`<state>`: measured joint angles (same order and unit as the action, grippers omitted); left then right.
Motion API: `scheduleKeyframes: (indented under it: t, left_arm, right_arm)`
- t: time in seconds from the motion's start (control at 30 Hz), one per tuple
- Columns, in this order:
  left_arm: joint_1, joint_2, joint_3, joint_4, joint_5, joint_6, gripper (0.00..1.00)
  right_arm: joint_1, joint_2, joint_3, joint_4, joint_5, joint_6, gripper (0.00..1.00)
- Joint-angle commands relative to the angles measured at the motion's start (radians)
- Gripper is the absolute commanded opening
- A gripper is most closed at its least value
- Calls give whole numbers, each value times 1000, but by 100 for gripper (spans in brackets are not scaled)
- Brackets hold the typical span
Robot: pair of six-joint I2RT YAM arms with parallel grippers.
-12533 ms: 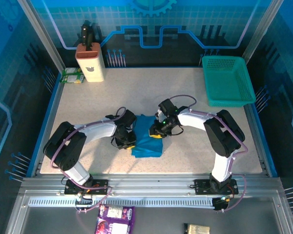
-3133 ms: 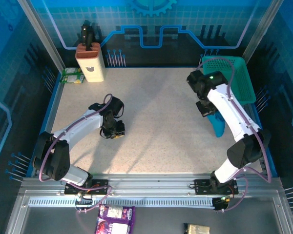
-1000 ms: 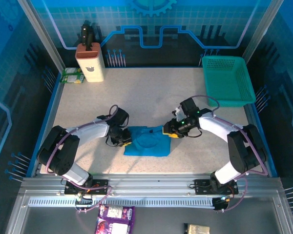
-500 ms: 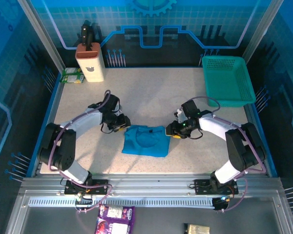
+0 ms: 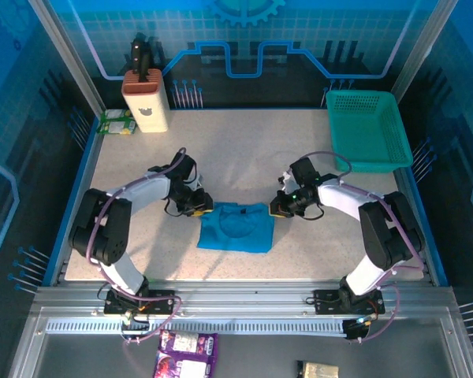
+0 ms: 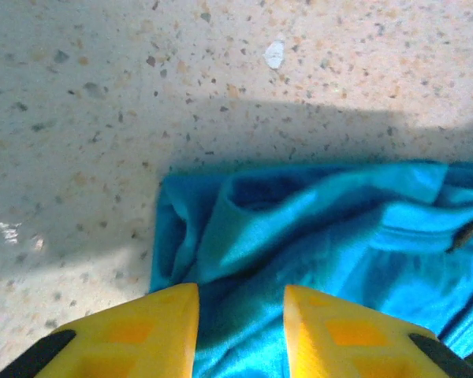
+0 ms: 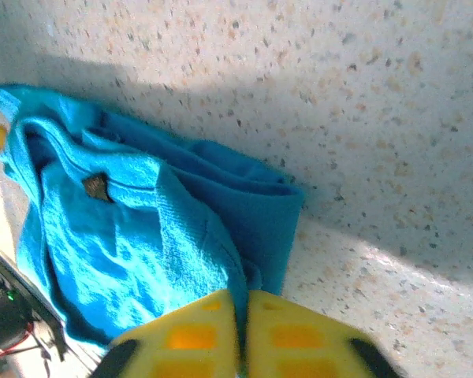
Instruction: Fold the inside-out t-shirt
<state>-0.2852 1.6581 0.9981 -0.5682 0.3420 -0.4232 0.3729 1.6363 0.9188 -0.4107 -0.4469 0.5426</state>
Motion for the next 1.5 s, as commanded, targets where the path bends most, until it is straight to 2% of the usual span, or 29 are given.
scheduleKeyframes:
  t: [0.0,0.17,0.2,0.23,0.27,0.33,0.43,0.5,0.6,0.67,0.83,0.97,1.07,1.13,1.23,1.3,1.47]
  left_arm:
    - [3,-67,5,-82,-35,37,36]
    - [-7,-91,-1,-84,-37,26,32]
    - [-10,-92,-1,-85,-19,19,30]
    - [-15,-96,-1,-86,-6,4,28]
    - [-20,-107,-7,-81,7,-17,27]
    - [-42,-150,-41,-44,68,-80,27]
    - [-92,-208,-104,34,143,-174,24]
    - [-142,-221,-145,83,185,-221,22]
    - [-206,-209,-183,102,201,-249,18]
    - [-224,-190,-214,118,206,-258,17]
    - [-227,-149,-247,31,85,-230,16]
    - [-226,-105,-265,20,33,-223,15]
    - [-223,-99,-272,21,13,-221,14]
    - [-224,-150,-257,19,1,-225,15]
    - [-219,-242,-192,-30,-66,-224,29]
    - [-196,-265,-156,-71,-108,-208,34]
    - [-100,-195,-88,-161,-136,-115,38]
  right_arm:
    - [11,-9,36,-20,11,-10,0]
    - [12,22,53,-11,44,-4,0]
    - [12,41,61,-17,45,1,5]
    - [12,55,70,-34,55,7,21]
    - [12,51,73,-56,75,15,33]
    - [13,-3,58,-86,120,31,40]
    - [10,-96,31,-97,100,57,43]
    - [11,-157,4,-59,37,83,45]
    - [13,-195,-33,98,-162,151,48]
    - [22,-150,-65,215,-300,200,49]
    - [52,41,-45,373,-425,234,50]
    - [43,187,16,368,-407,202,50]
    - [27,235,43,342,-387,175,50]
    - [27,213,49,358,-407,188,50]
    - [25,121,48,354,-422,205,52]
    - [13,69,42,301,-406,186,52]
    - [-29,-35,-10,148,-348,101,52]
